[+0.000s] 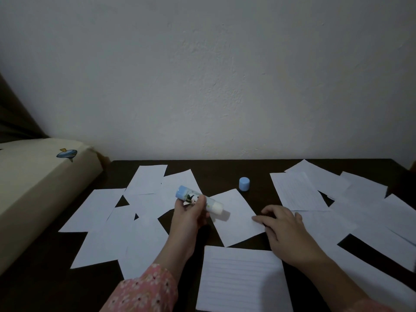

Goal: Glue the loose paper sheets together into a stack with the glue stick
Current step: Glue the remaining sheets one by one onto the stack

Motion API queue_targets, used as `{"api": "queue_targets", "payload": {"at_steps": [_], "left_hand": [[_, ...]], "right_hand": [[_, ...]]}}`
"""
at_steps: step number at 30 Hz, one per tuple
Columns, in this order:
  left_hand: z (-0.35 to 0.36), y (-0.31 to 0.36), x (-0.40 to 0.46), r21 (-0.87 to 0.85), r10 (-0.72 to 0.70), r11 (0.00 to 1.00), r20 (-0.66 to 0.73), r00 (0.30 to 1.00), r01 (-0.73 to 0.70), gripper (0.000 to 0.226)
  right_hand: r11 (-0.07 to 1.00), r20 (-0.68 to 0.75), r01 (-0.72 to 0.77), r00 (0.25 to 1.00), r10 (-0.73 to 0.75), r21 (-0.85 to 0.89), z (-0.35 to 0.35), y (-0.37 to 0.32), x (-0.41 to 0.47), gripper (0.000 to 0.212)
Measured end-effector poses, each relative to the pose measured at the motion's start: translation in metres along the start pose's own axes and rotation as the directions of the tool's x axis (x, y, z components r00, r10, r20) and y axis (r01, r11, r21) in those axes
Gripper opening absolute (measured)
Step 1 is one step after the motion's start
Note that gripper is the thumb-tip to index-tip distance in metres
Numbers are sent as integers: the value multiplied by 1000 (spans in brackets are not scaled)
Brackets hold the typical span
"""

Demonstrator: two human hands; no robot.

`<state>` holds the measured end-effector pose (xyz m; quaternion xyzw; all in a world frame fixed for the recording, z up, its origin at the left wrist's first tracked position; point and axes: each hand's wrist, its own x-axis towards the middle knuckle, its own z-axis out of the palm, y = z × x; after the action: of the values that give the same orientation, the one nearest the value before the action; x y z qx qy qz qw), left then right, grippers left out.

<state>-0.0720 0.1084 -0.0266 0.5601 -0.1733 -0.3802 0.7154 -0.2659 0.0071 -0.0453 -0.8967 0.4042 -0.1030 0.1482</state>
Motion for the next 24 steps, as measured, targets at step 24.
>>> {"api": "queue_targets", "payload": {"at_steps": [24], "left_hand": [[44,-22,-30,571,261,623,491,831,-534,48]], "right_hand": [[994,21,27,999,-29,102,7,2,-4,22]]}}
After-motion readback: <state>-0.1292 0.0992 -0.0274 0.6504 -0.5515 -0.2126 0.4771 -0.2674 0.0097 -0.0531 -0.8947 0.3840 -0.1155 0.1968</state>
